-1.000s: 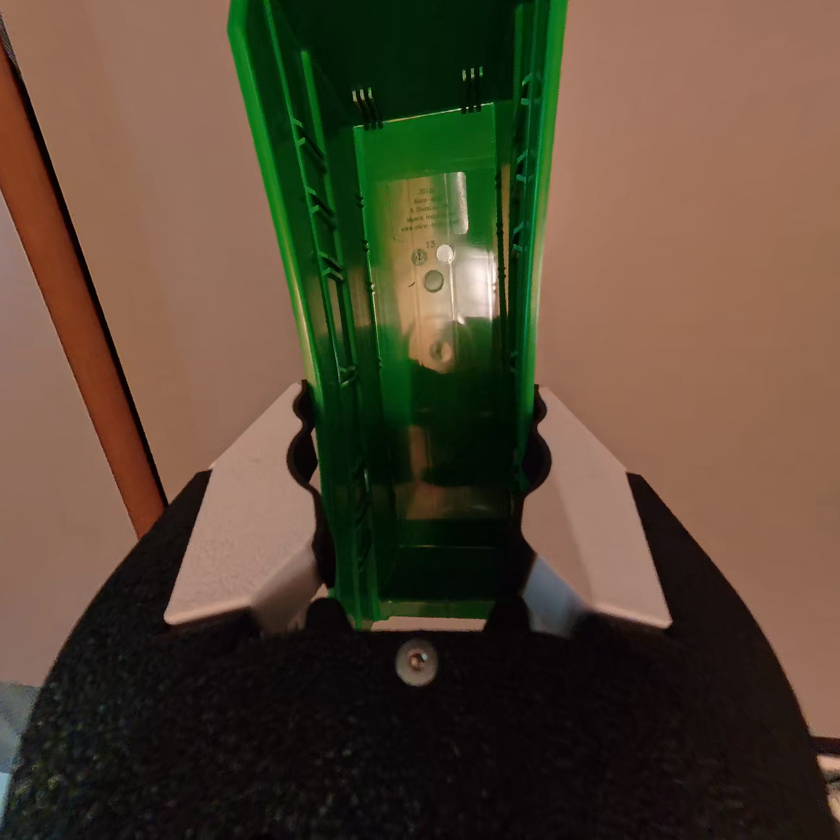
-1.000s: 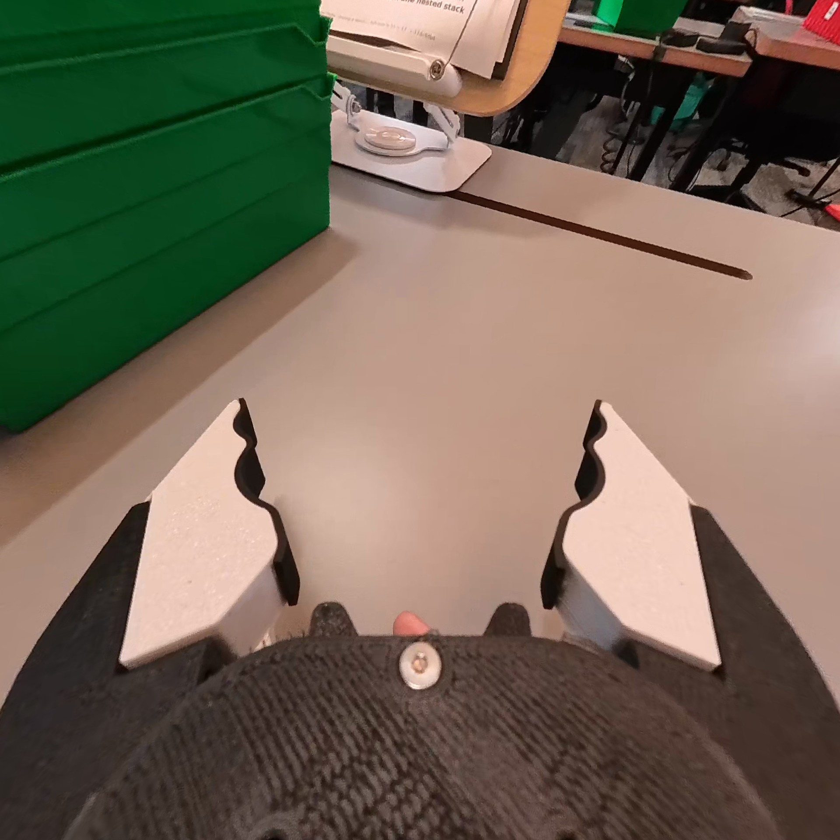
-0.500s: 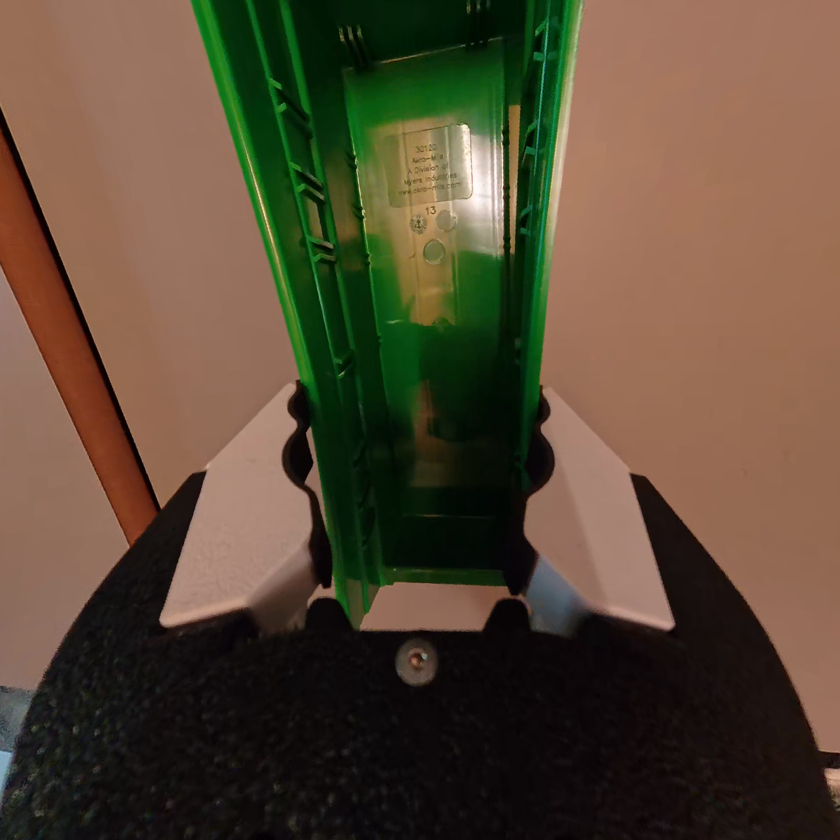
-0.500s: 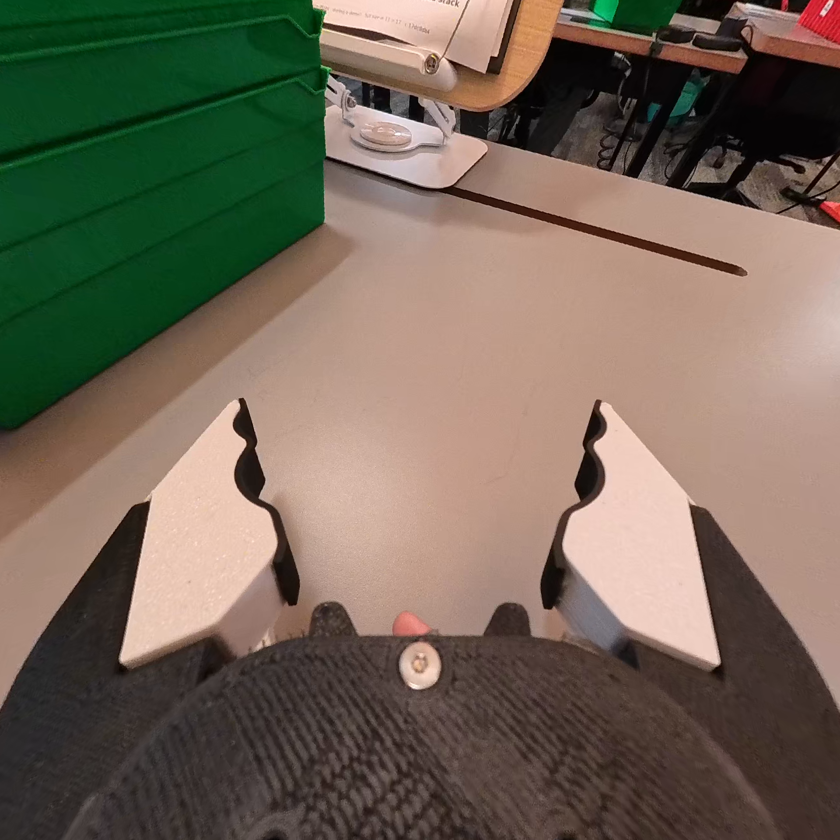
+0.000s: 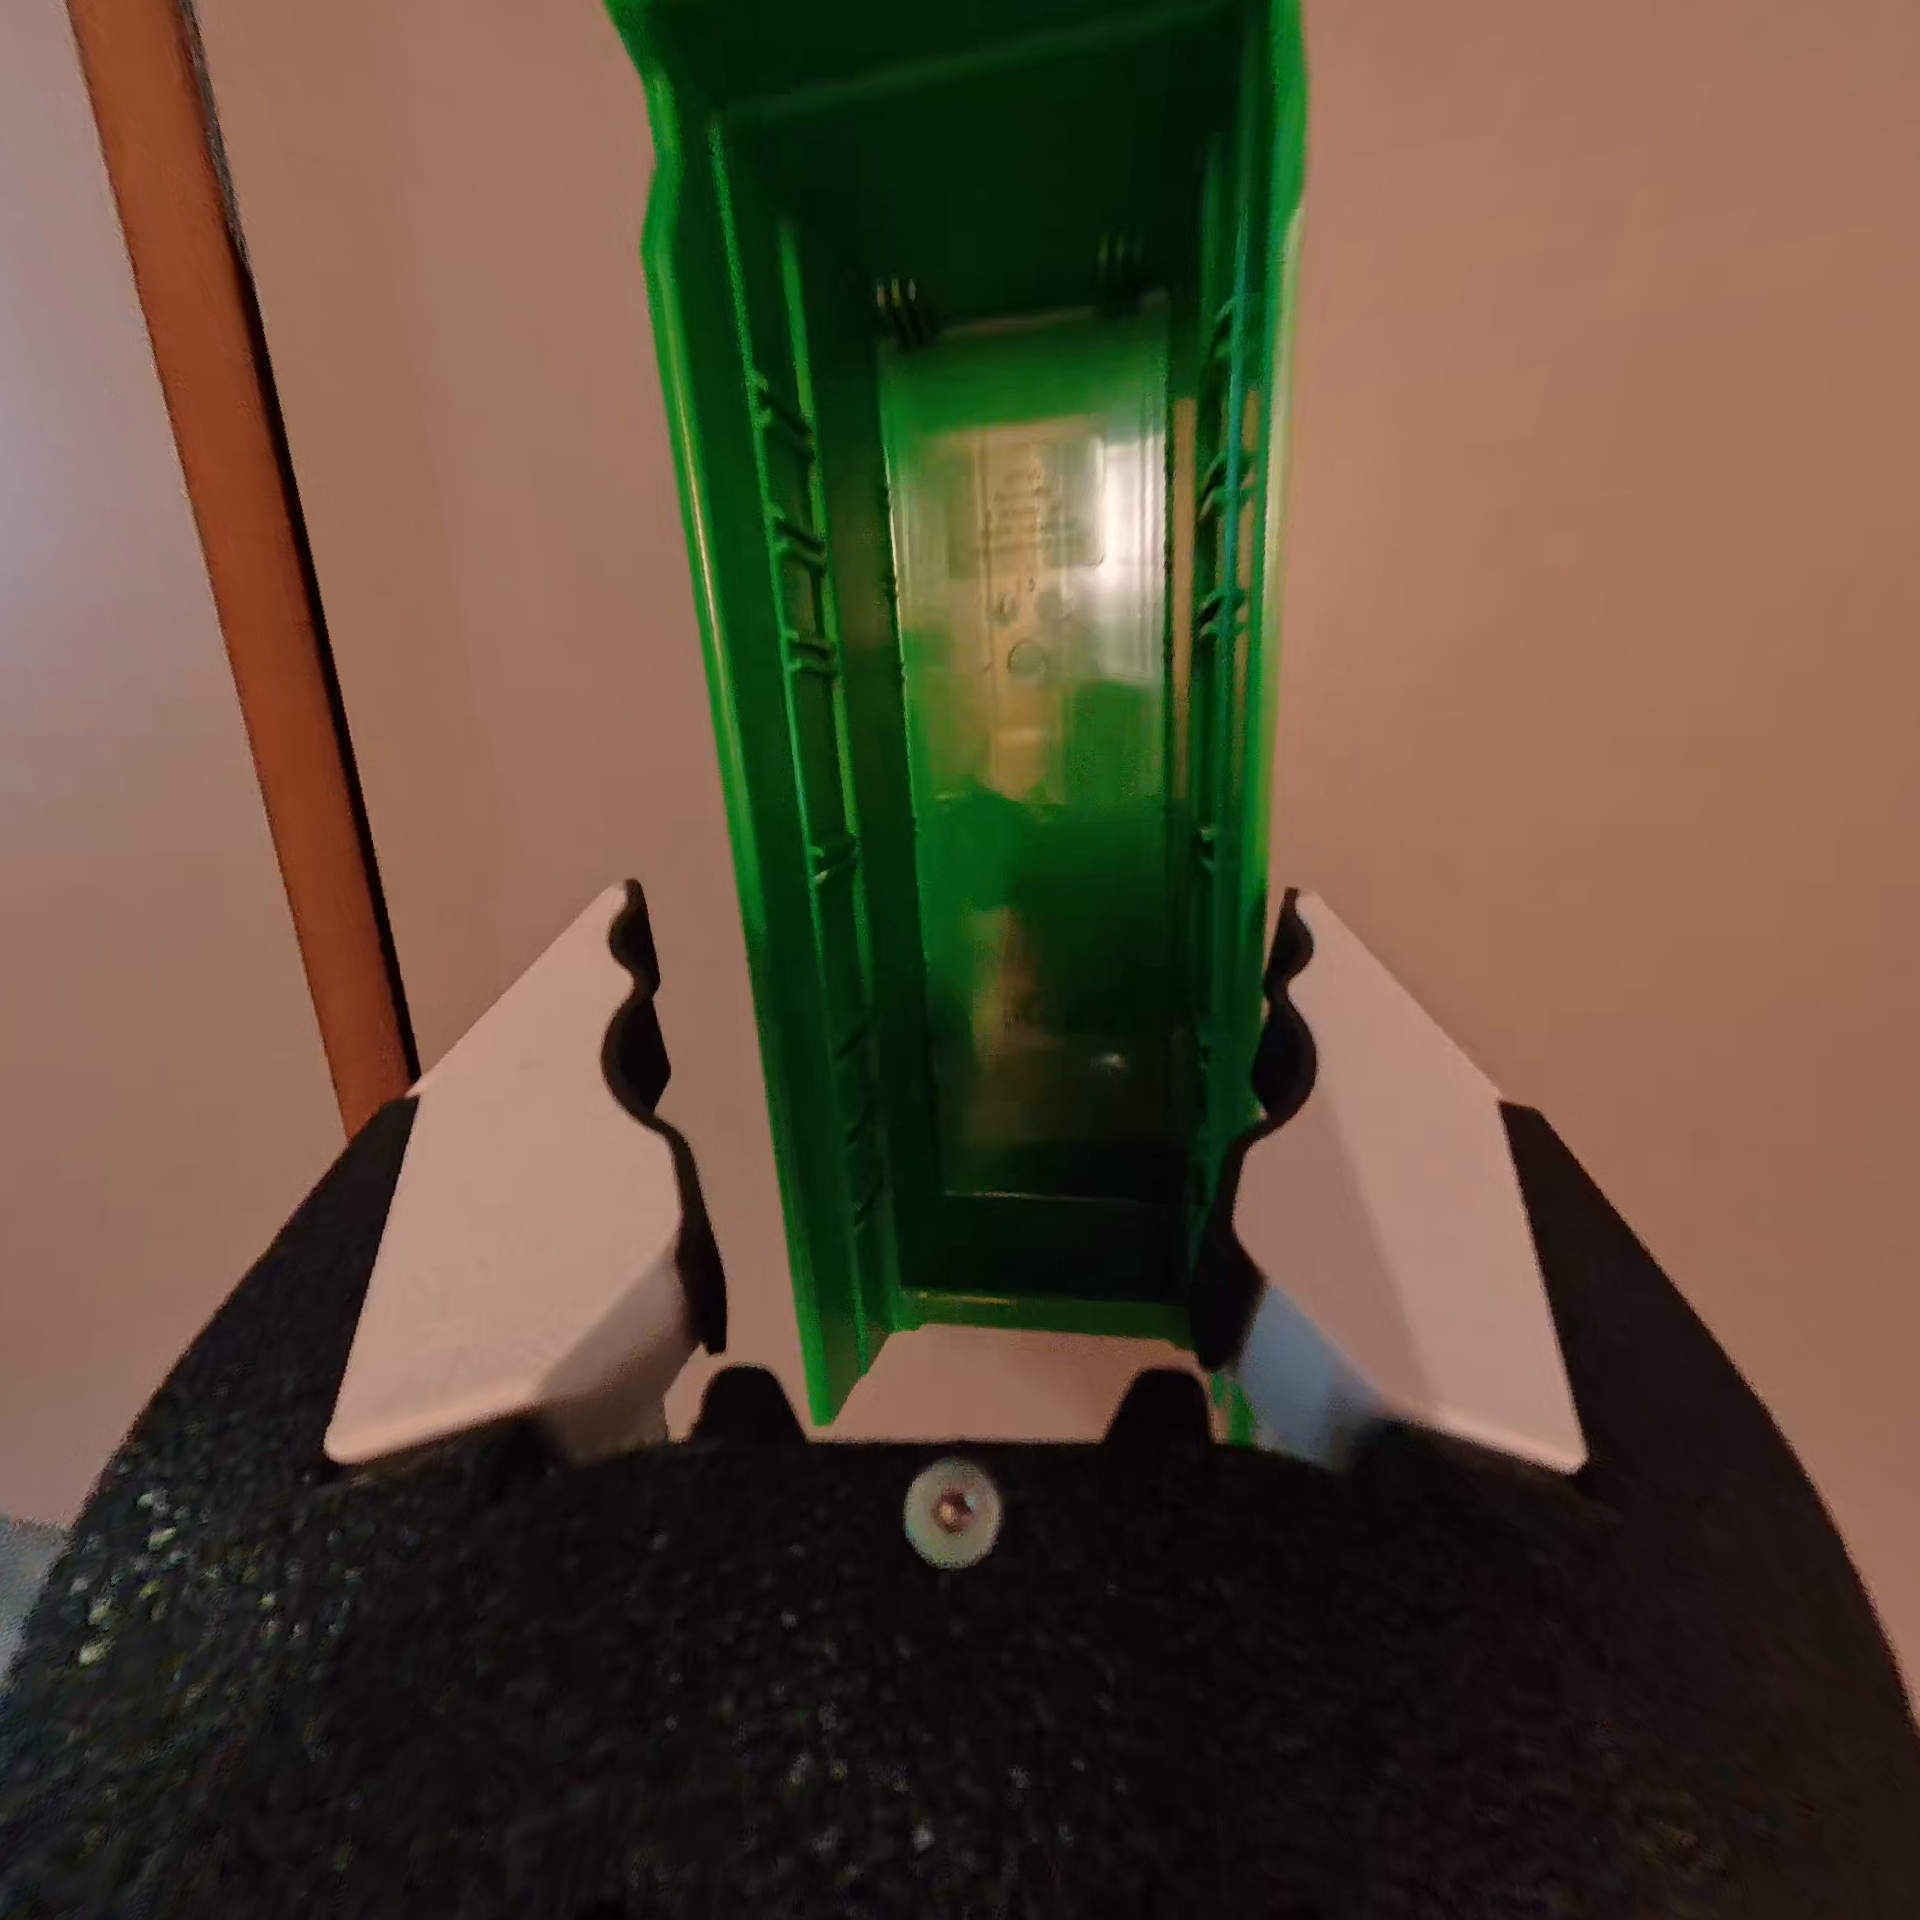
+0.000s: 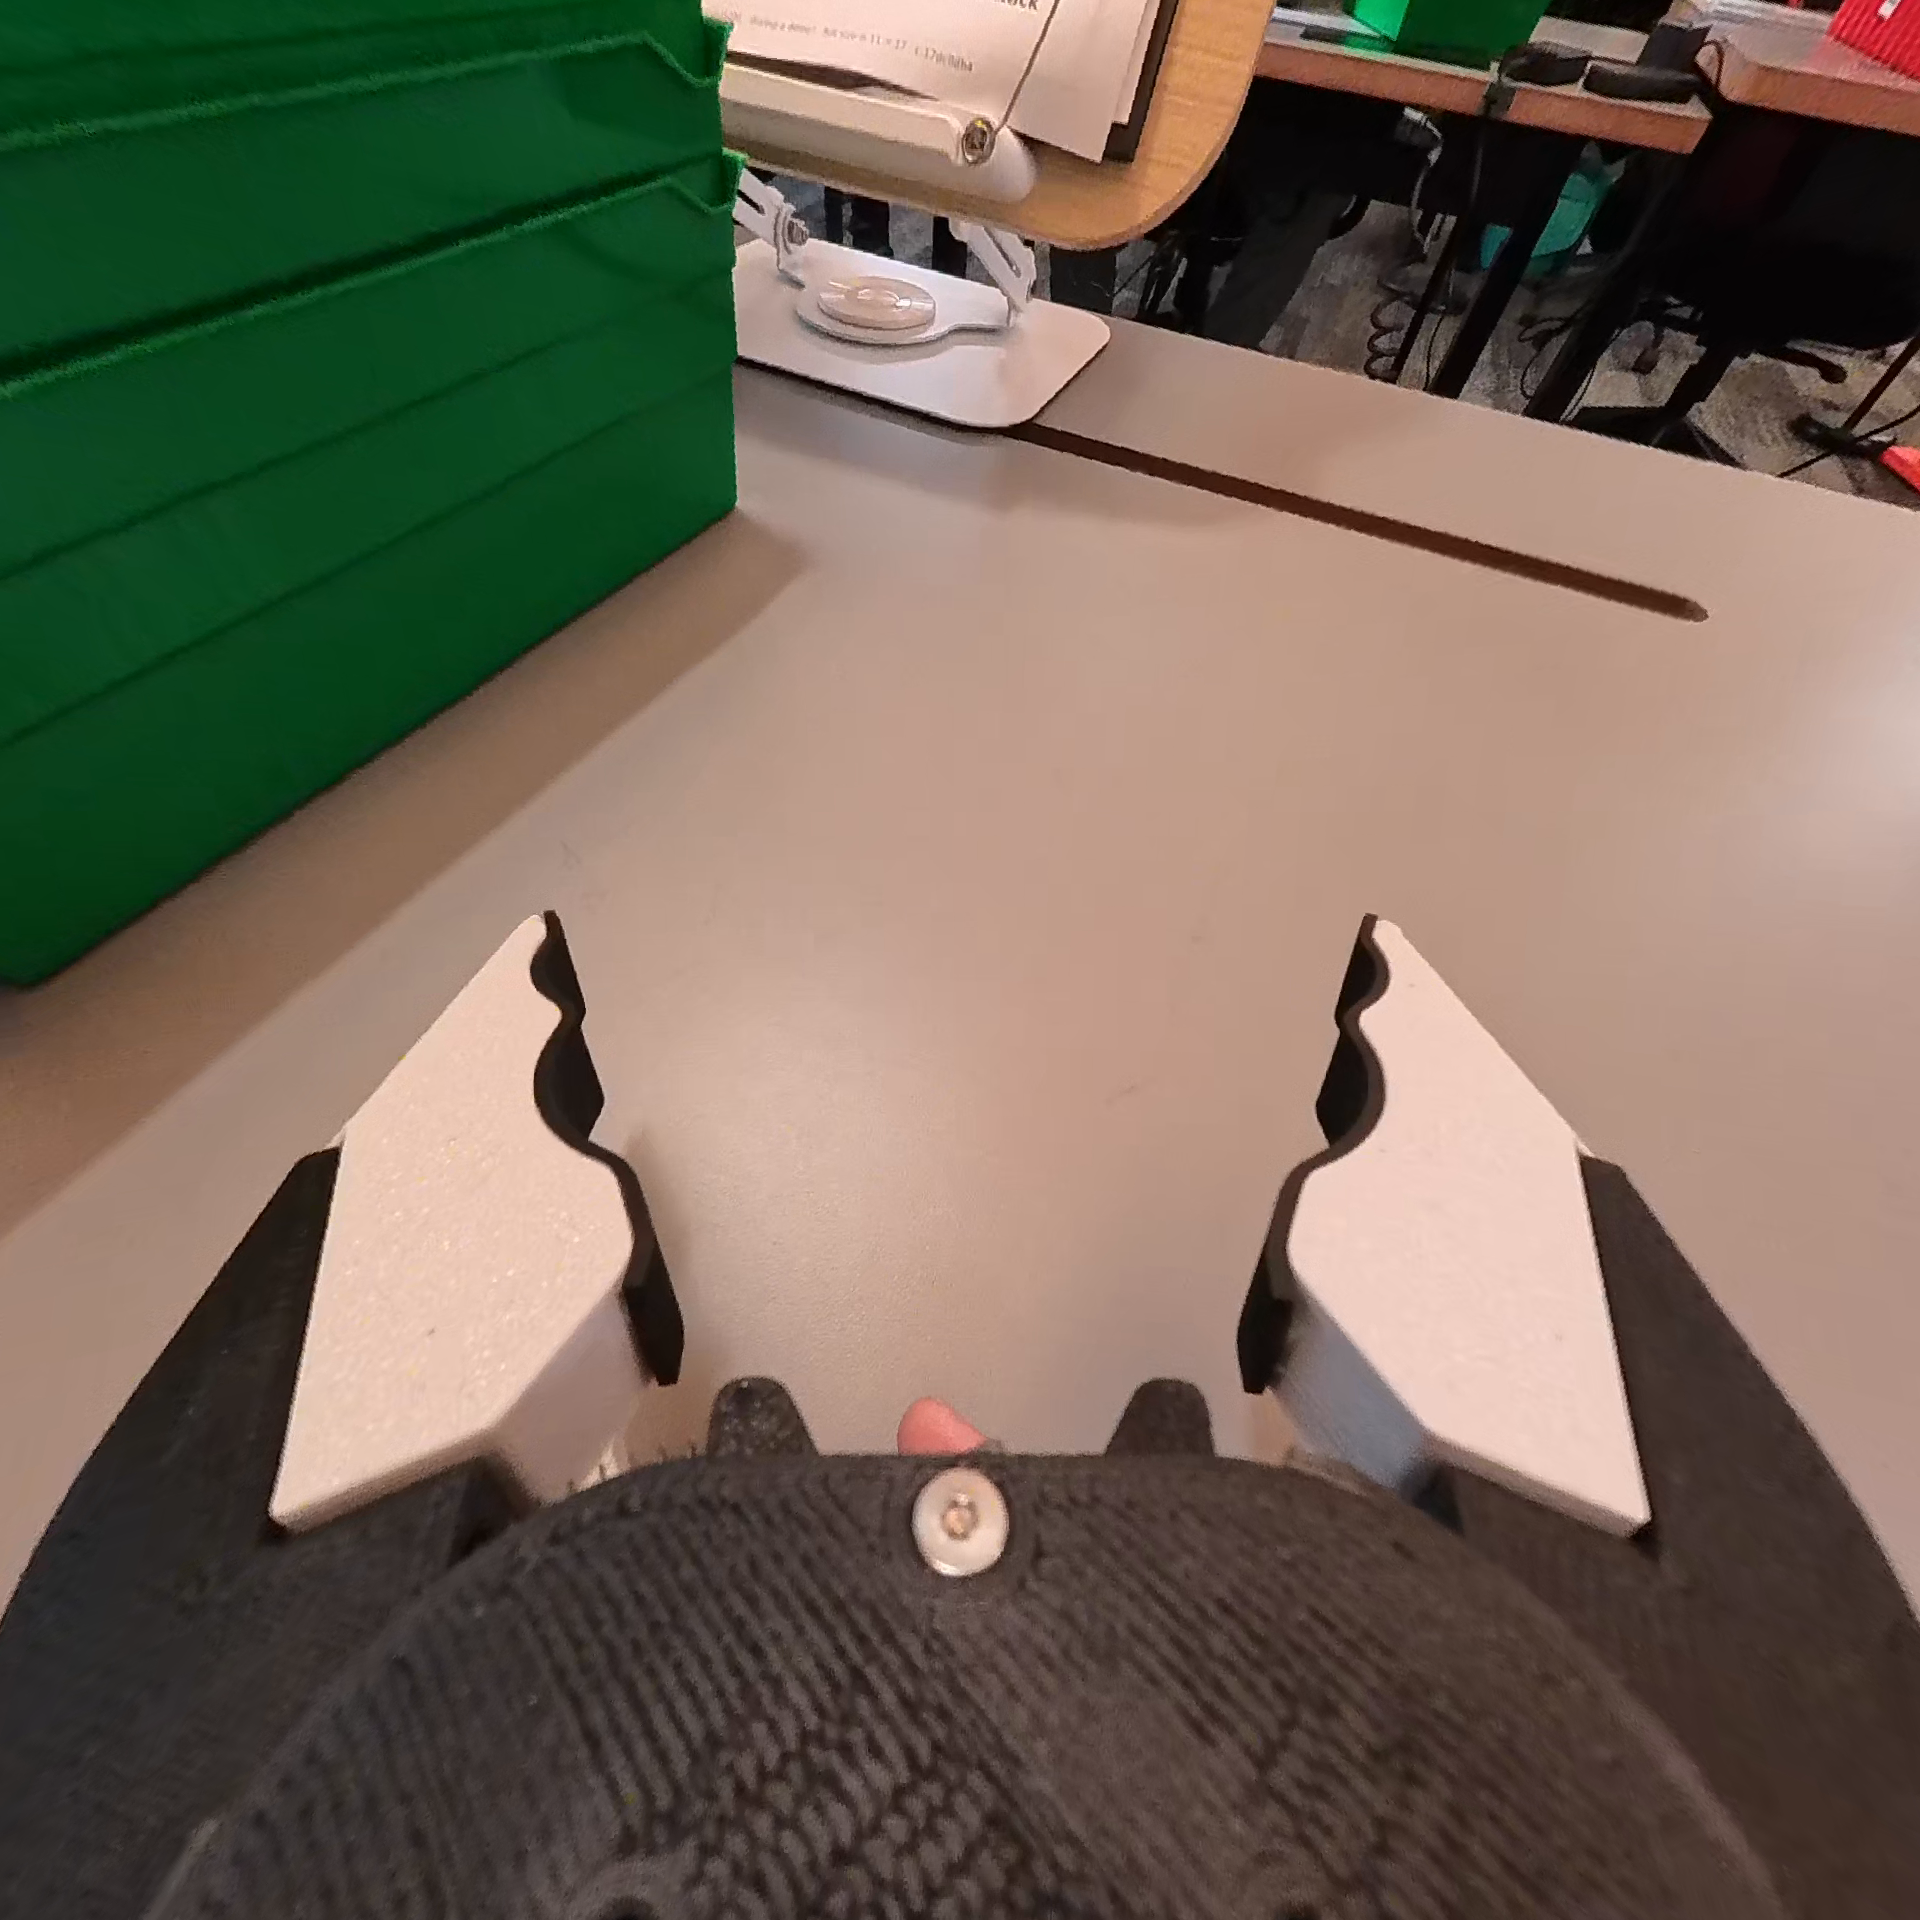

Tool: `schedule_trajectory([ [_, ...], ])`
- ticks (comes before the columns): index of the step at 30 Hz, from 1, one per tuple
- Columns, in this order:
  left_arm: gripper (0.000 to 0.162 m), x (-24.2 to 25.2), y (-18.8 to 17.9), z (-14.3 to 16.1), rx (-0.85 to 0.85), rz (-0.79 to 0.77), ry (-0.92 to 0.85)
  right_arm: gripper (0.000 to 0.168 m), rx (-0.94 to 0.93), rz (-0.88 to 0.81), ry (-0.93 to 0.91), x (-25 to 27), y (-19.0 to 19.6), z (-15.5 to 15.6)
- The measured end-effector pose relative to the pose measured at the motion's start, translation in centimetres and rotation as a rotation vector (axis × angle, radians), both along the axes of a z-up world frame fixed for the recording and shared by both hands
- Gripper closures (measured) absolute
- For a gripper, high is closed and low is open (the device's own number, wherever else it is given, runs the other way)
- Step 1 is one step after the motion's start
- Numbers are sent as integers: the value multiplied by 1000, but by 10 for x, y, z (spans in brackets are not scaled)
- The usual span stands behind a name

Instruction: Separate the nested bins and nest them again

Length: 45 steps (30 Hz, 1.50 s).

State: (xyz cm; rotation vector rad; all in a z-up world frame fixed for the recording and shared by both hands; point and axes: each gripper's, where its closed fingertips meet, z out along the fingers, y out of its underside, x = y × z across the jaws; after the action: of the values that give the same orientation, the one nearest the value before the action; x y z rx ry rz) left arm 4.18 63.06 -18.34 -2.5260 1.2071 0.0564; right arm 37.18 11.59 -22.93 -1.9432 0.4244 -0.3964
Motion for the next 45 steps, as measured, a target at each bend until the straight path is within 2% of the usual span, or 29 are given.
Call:
schedule_trajectory([
  [4,50,28,-17,45,-1,-10,-67,27,16,8,-3,-3,2,6],
  [9,40,85,-79,96,-126,-13,-204,26,26,32,-8,-12,7,13],
  [12,36,116,-138,114,-258,-66,-224,26,35,44,-12,-17,8,18],
  [18,36,167,-209,136,-187,-198,-192,26,35,70,-5,-26,14,18],
  [23,36,195,-259,122,-190,-244,-130,25,40,81,-2,-30,17,21],
  [31,36,213,-310,66,-197,-297,14,26,79,64,9,-24,9,31],
  [36,37,218,-317,50,-174,-298,66,26,101,43,24,-17,2,34],
  [45,35,223,-322,24,-224,-264,51,26,117,26,44,-10,-2,33],
])
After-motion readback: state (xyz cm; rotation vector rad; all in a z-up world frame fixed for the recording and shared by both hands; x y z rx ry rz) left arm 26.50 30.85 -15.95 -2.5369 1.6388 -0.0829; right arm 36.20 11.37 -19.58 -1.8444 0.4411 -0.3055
